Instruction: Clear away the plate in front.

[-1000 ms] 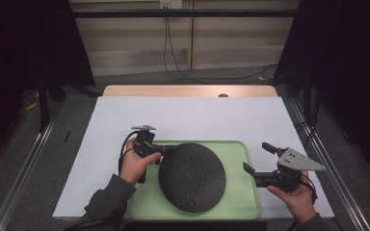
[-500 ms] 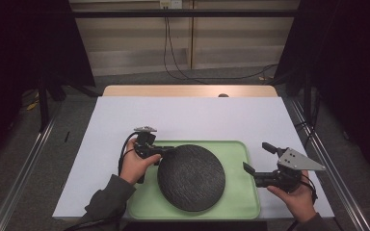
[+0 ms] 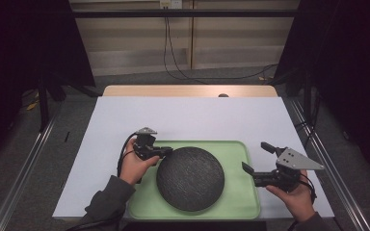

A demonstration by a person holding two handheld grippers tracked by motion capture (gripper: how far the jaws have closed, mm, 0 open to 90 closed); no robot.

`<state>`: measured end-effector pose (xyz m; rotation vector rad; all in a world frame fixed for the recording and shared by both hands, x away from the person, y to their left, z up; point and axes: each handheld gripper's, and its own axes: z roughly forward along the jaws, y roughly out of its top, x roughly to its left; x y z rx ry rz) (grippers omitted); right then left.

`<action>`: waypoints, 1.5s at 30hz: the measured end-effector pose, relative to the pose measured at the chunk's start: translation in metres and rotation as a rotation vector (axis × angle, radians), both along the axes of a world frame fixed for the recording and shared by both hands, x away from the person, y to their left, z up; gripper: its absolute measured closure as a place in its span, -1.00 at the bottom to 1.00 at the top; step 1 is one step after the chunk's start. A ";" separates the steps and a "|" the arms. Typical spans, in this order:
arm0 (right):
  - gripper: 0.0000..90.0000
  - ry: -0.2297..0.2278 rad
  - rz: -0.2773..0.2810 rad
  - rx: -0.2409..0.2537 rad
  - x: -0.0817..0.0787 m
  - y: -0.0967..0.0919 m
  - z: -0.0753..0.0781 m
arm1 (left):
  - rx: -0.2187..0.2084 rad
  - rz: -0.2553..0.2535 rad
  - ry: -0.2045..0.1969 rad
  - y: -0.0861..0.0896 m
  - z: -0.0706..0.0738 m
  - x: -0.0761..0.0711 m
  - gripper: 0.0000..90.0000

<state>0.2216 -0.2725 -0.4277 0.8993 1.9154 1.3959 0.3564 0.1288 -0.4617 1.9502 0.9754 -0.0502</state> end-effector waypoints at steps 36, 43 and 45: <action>-0.83 -0.004 -0.017 0.003 -0.003 -0.007 0.002 | -0.133 0.035 -0.182 0.024 0.028 -0.002 -0.73; -0.83 0.004 -0.025 0.007 -0.003 -0.008 0.002 | -0.127 -0.009 -0.233 0.034 0.028 -0.002 -0.95; -0.83 0.003 -0.026 0.007 -0.004 -0.008 0.002 | -0.119 -0.026 -0.261 0.037 0.029 -0.003 -0.95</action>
